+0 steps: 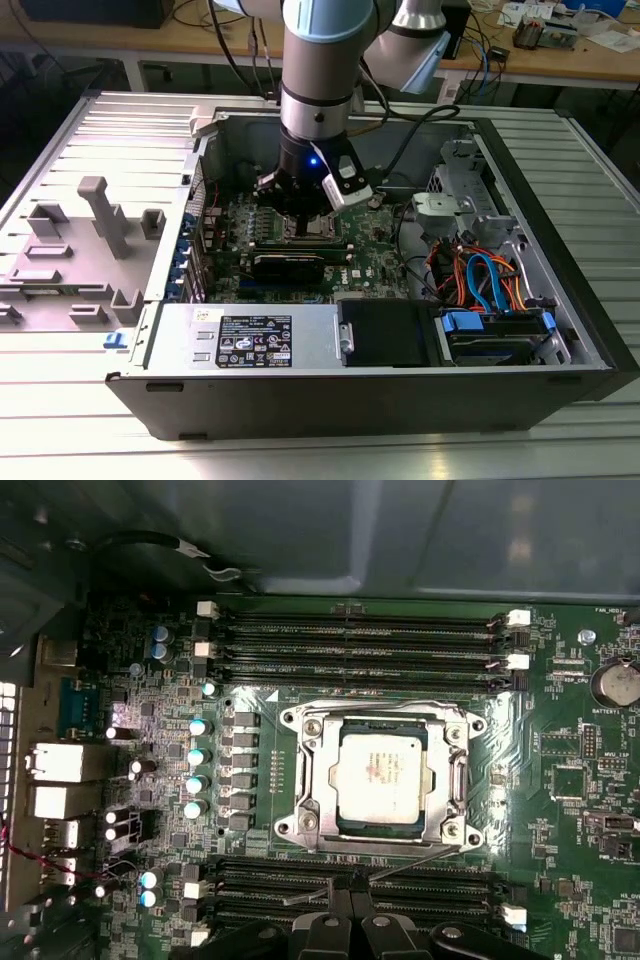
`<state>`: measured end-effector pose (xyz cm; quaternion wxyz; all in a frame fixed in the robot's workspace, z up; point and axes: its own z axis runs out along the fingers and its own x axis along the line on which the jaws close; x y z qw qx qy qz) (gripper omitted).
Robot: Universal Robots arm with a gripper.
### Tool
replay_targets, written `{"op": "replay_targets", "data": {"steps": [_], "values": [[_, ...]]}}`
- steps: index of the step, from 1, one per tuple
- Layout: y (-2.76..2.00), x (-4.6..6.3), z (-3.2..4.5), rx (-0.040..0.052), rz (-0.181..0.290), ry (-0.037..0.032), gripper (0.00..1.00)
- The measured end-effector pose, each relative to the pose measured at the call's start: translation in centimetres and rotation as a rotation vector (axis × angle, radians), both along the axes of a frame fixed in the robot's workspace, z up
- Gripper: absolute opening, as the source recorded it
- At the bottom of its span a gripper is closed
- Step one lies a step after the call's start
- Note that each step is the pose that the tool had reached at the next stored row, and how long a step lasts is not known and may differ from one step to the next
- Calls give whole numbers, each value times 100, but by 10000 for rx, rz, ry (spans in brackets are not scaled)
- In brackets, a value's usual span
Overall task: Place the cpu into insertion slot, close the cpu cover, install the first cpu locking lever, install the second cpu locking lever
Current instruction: 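Install the second cpu locking lever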
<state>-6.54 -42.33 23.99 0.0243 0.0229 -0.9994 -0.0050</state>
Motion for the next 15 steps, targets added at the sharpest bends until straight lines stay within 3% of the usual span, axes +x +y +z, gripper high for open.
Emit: {"op": "replay_targets", "data": {"steps": [15], "values": [[-6,-172,-14,1,181,16,11]]}}
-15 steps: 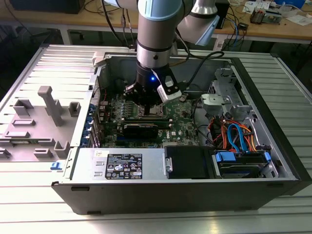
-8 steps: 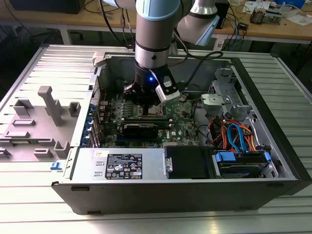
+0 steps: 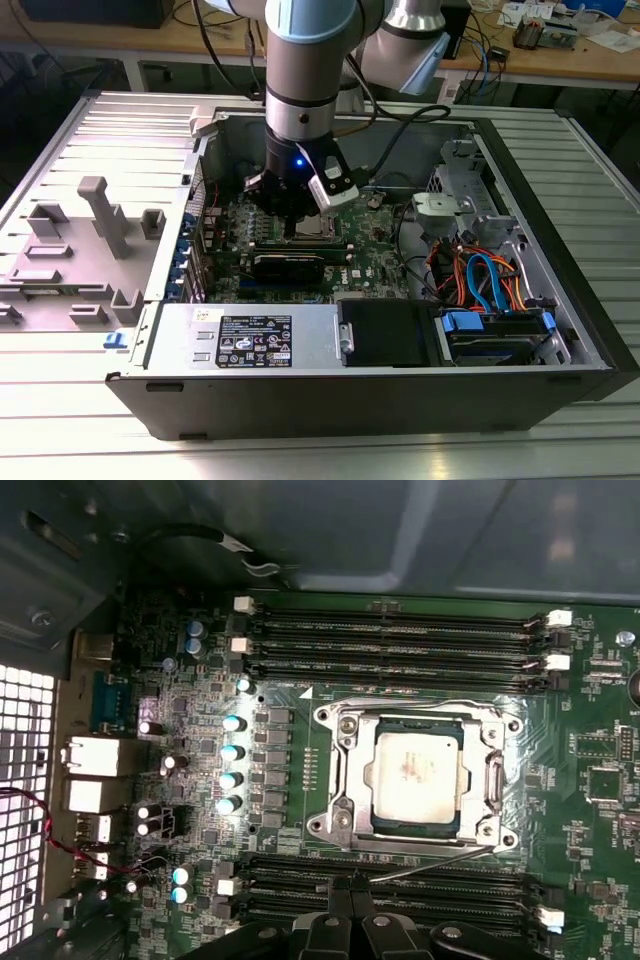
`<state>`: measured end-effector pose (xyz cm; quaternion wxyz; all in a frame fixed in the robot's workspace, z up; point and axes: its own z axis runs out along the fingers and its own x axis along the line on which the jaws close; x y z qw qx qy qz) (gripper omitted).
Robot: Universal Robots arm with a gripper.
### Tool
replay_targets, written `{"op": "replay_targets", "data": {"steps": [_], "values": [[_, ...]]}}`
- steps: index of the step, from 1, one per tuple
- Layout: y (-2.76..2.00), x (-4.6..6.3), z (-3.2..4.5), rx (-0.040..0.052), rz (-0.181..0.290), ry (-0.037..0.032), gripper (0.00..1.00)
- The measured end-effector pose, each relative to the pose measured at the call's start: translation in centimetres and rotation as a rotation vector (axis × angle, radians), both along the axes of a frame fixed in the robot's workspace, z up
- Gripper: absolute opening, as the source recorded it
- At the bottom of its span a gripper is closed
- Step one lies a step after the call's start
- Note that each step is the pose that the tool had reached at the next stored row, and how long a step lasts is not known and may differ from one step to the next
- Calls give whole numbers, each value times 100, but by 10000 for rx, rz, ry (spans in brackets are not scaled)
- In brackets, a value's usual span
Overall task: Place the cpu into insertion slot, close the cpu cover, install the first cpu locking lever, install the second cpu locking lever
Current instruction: 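Install the second cpu locking lever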
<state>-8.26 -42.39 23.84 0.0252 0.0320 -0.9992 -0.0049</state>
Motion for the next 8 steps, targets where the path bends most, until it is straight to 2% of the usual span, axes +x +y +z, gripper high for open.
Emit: {"op": "replay_targets", "data": {"steps": [8], "values": [[0,-55,-58,13,112,1,11]]}}
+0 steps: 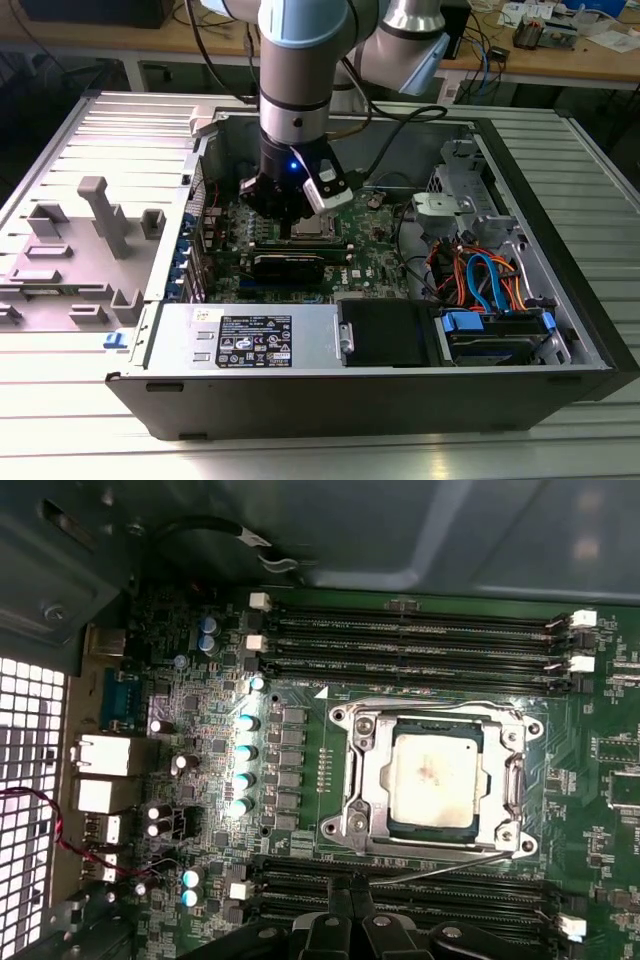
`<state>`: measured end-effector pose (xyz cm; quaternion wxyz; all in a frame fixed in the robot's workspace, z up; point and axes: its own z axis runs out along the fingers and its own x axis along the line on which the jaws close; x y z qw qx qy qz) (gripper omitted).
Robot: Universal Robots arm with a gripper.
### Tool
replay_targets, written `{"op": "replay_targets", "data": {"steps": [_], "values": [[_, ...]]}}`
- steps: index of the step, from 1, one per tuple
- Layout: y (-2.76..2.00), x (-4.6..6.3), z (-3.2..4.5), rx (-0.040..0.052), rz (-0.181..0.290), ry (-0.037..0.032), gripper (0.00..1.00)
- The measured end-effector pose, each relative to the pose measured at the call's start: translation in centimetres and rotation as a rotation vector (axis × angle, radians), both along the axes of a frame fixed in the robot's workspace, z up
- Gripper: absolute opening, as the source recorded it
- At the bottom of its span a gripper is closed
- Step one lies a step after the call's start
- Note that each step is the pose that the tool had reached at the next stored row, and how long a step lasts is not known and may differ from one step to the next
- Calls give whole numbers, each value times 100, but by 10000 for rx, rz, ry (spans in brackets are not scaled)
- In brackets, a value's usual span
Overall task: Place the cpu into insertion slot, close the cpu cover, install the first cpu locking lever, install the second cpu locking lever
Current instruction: 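Install the second cpu locking lever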
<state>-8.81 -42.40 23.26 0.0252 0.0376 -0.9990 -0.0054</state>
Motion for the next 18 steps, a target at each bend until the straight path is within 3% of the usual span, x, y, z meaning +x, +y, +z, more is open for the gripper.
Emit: {"op": "replay_targets", "data": {"steps": [5,7,10,18], "values": [[0,-5,-70,43,67,0,11],[1,-13,-93,161,90,0,11],[1,-17,-99,222,91,-2,11],[0,-26,-160,230,91,-1,11]]}}
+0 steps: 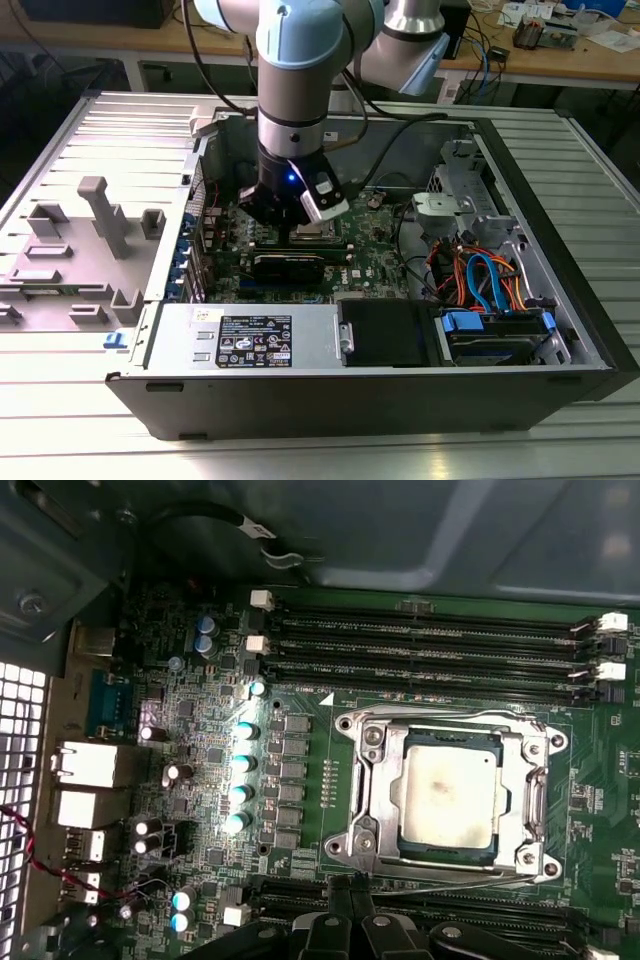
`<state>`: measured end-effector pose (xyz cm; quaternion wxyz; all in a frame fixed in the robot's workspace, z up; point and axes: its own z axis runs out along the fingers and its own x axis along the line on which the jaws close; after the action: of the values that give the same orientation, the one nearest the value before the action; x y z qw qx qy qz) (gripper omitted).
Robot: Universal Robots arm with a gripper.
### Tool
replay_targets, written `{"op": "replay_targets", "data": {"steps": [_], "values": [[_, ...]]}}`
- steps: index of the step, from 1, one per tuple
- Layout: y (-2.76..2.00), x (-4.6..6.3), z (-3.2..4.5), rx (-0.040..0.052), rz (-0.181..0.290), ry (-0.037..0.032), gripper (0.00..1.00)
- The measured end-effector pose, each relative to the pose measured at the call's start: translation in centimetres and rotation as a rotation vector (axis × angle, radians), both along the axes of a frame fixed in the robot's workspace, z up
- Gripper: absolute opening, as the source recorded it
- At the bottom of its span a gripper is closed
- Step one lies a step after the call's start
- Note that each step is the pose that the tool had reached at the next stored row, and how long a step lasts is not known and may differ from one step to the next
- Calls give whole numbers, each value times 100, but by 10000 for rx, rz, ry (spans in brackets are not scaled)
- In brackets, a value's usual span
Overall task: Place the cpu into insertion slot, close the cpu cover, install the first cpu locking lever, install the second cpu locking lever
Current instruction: 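Install the second cpu locking lever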
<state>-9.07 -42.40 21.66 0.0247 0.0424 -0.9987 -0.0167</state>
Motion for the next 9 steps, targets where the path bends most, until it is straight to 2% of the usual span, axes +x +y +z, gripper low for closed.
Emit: {"op": "replay_targets", "data": {"steps": [5,9], "values": [[-1,-13,-39,10,5,1,11],[0,-22,-49,109,10,0,11]]}}
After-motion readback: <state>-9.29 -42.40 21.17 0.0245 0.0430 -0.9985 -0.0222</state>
